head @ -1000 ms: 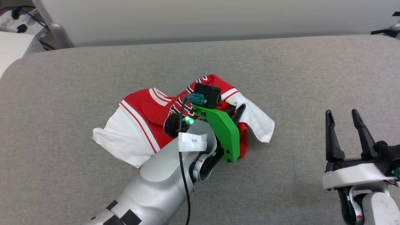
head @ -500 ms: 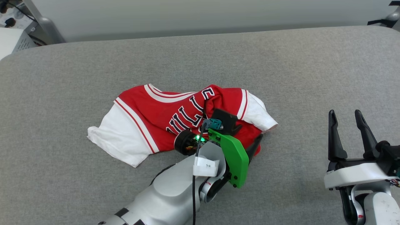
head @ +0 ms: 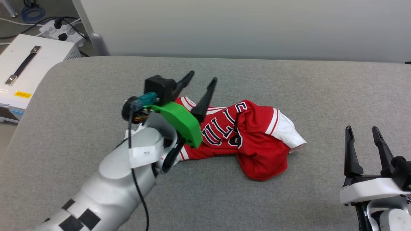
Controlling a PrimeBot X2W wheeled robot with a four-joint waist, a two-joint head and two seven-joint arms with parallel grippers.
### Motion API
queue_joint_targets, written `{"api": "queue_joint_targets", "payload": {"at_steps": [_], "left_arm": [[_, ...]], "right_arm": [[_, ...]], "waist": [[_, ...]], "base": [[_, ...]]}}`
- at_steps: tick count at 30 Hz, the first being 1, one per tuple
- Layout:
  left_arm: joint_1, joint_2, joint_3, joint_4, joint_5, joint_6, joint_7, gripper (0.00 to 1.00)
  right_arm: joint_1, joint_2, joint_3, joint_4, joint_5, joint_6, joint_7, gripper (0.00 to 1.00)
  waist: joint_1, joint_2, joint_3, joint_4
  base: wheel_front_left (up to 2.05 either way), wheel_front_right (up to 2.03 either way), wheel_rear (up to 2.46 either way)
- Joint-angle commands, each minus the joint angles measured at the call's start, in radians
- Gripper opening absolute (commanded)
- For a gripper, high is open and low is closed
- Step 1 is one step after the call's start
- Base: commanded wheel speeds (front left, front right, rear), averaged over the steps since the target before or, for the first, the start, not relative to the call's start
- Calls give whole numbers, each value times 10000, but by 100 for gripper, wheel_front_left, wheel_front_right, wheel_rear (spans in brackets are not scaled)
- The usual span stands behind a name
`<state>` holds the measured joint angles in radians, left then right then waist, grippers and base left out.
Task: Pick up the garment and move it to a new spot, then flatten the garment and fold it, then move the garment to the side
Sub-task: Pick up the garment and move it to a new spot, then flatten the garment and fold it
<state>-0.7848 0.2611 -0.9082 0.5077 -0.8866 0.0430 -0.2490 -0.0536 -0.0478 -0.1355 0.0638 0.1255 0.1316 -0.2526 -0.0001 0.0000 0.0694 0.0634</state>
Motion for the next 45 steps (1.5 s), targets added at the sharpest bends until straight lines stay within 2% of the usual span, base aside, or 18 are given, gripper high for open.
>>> {"api": "queue_joint_targets", "payload": {"at_steps": [1,4,6,8,11,12,16,17,23,25,29,30,36,41,45], "left_arm": [[416,324,296,-311,168,146,-91,100],[1253,1069,1216,-1422,630,408,-120,100],[2057,1373,1982,-2234,942,541,-123,100],[2927,1585,2615,-2954,1379,624,-124,100],[4179,1594,3454,-3798,1988,697,-125,100],[5665,1071,4536,-4527,2603,652,-126,100],[6593,540,5279,-4764,3277,325,-126,100],[6899,164,5672,-4738,3634,-31,-127,100],[6882,-320,6146,-4552,4223,-595,-127,100],[6792,-469,6272,-4507,4382,-738,-127,100],[6661,-771,6552,-4410,4622,-987,-127,100],[6577,-967,6731,-4305,4787,-1156,-127,100],[6330,-1290,7005,-4167,5049,-1431,-127,100],[5993,-1612,7106,-4083,5256,-1618,-127,100],[5821,-1739,7191,-4067,5324,-1672,-128,100]], "right_arm": [[192,-24,-30,-1,-121,-9,-91,100],[298,-24,-6,-64,-216,-9,-91,100],[361,-24,-9,-105,-263,-9,-91,100],[433,-24,-18,-148,-297,-9,-91,100],[567,-24,-36,-224,-332,-9,-91,100],[734,-24,-39,-225,-346,-9,-91,100],[802,-24,-36,-192,-346,-9,-91,100],[833,-24,-45,-166,-349,-9,-91,100],[779,-24,-83,126,-249,-9,76,100],[578,-24,-38,118,-180,-9,561,100],[42,-146,208,119,-414,-9,2362,100],[-507,-646,514,307,-313,-9,4243,100],[-1671,-1398,757,509,397,-9,7251,100],[-2628,-2016,939,903,544,-9,8933,100],[-2901,-2191,1239,1290,659,-9,9207,100]], "waist": [[1,0,-272,200],[1,0,-354,233],[1,0,-395,246],[1,0,-431,251],[1,0,-469,271],[1,0,-455,320],[1,0,-446,352],[1,0,-440,381],[1,0,-290,448],[1,0,-126,487],[1,0,248,636],[1,0,579,794],[1,0,1170,1211],[1,0,1793,1744],[1,0,2057,2014]], "base": [[0,0,0],[0,0,0],[0,0,0],[0,0,0],[0,0,0],[0,0,0],[0,0,0],[0,0,0],[0,0,0],[0,0,0],[0,0,0],[0,0,0],[0,0,0],[0,0,0],[0,0,0]]}}
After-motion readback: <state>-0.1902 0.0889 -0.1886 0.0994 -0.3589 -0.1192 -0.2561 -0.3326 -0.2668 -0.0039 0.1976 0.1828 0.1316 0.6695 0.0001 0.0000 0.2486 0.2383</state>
